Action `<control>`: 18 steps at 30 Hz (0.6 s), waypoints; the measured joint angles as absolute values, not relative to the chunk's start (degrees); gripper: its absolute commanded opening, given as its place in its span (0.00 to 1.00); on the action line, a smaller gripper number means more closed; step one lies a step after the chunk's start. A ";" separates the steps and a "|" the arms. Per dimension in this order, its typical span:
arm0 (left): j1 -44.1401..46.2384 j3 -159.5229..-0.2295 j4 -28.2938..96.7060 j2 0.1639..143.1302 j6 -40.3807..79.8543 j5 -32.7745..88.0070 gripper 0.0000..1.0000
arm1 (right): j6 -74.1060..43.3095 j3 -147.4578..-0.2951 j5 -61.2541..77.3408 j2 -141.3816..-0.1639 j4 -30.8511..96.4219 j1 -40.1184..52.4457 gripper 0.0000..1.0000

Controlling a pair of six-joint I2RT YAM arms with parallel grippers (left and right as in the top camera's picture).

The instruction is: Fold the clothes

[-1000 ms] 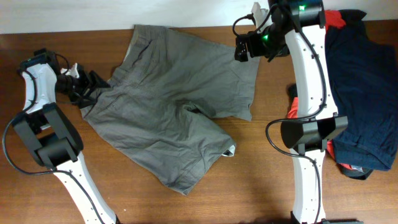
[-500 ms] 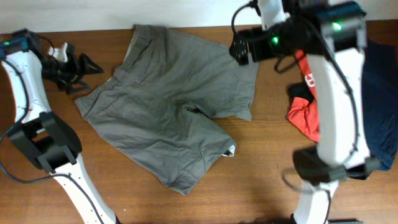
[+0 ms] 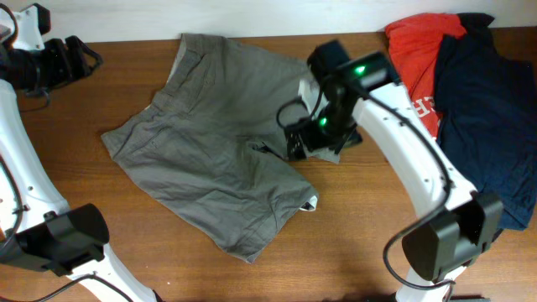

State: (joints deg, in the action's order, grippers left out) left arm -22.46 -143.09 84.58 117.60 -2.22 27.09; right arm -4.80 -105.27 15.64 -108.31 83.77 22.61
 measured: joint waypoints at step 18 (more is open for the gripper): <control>-21.58 -142.87 83.70 117.64 -2.61 21.98 0.84 | 0.51 -73.56 19.31 -108.40 54.43 22.59 0.44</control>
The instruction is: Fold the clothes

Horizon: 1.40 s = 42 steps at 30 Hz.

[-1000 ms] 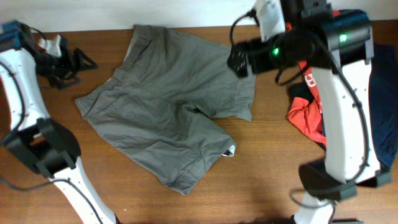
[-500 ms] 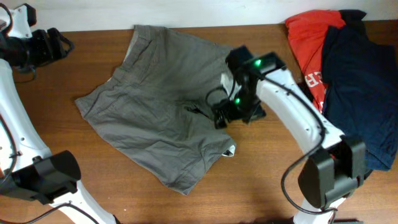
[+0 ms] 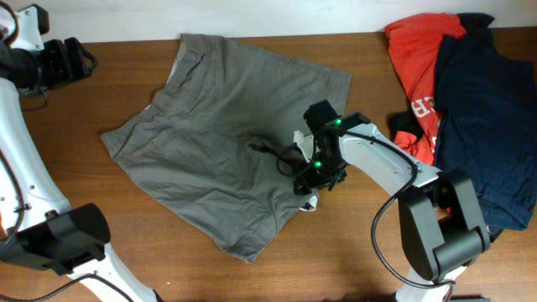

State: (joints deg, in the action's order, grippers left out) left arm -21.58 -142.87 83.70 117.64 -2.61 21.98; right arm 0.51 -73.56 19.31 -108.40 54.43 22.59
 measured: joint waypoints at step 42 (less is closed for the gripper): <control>-13.04 -138.28 81.49 117.64 -5.63 15.73 0.85 | 11.62 -107.48 16.36 -108.49 75.55 -2.28 0.99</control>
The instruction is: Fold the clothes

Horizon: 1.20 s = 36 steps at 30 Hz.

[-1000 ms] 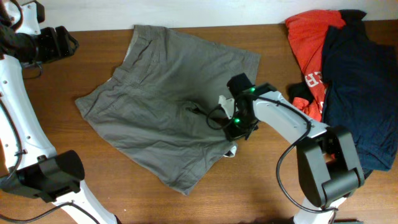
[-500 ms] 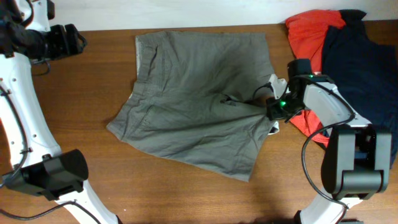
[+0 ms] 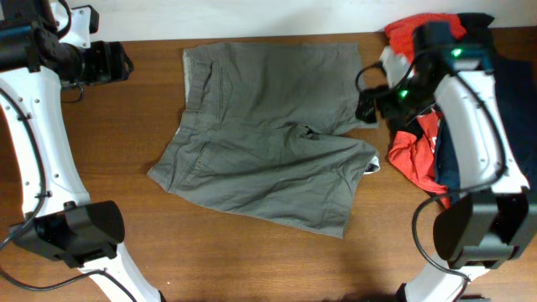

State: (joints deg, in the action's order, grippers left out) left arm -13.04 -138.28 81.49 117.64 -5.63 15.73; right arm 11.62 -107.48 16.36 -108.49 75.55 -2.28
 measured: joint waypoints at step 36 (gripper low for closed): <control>-5.15 -97.78 81.21 92.68 3.40 7.01 0.73 | -5.91 -70.76 19.75 -70.87 79.40 -2.26 0.99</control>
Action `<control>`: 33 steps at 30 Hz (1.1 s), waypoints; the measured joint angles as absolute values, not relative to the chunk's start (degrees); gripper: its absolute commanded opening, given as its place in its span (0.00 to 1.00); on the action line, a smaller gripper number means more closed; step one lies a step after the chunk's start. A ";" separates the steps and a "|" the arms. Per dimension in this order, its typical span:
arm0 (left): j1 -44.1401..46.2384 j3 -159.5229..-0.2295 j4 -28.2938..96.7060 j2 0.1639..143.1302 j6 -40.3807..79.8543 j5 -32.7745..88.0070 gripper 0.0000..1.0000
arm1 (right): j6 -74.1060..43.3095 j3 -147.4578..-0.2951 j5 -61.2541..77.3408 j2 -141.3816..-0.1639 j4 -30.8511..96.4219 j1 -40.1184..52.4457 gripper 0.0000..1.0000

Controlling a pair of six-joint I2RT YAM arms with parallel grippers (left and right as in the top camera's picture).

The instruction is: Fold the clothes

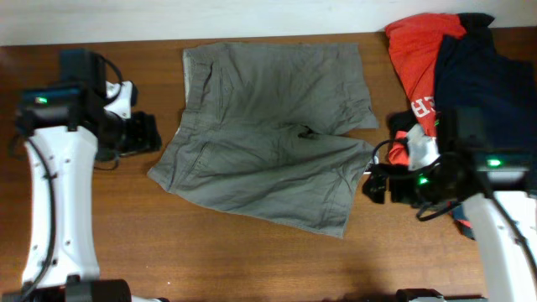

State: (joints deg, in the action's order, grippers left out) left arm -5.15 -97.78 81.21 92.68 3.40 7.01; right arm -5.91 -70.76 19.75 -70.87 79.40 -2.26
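Olive-grey shorts (pixel 268 134) lie spread flat in the middle of the table, waistband at the left, legs pointing right. My left gripper (pixel 149 134) hovers just left of the shorts' lower waistband corner. Beside the lower leg's hem sits my right gripper (pixel 375 184), just off its right edge. The overhead view is too coarse to show how either pair of jaws stands. Neither gripper visibly holds cloth.
A red shirt (pixel 417 52) and a dark navy garment (pixel 487 92) are piled at the back right, partly under the right arm. The table's far edge (pixel 268 37) meets a white wall. Bare wood (pixel 210 252) runs along the front.
The left gripper came down from the far left corner to the shorts' lower waistband corner. The right gripper moved from the upper leg hem down to the lower leg hem. The shorts stayed put.
First the shorts lay skewed and rumpled, with the right gripper at their right side and the left arm parked far left. Then the right gripper was at the lower leg. Later the shorts lay squared and flat. Now both grippers flank them.
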 measured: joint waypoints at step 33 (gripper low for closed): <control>-6.94 -59.33 35.90 101.78 -15.40 3.31 0.68 | -11.81 -51.46 24.16 -74.39 61.82 9.80 0.97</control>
State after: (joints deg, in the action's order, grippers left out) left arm -6.94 -59.33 35.90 101.78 -15.40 3.31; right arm -11.81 -51.46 24.16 -74.39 61.82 9.80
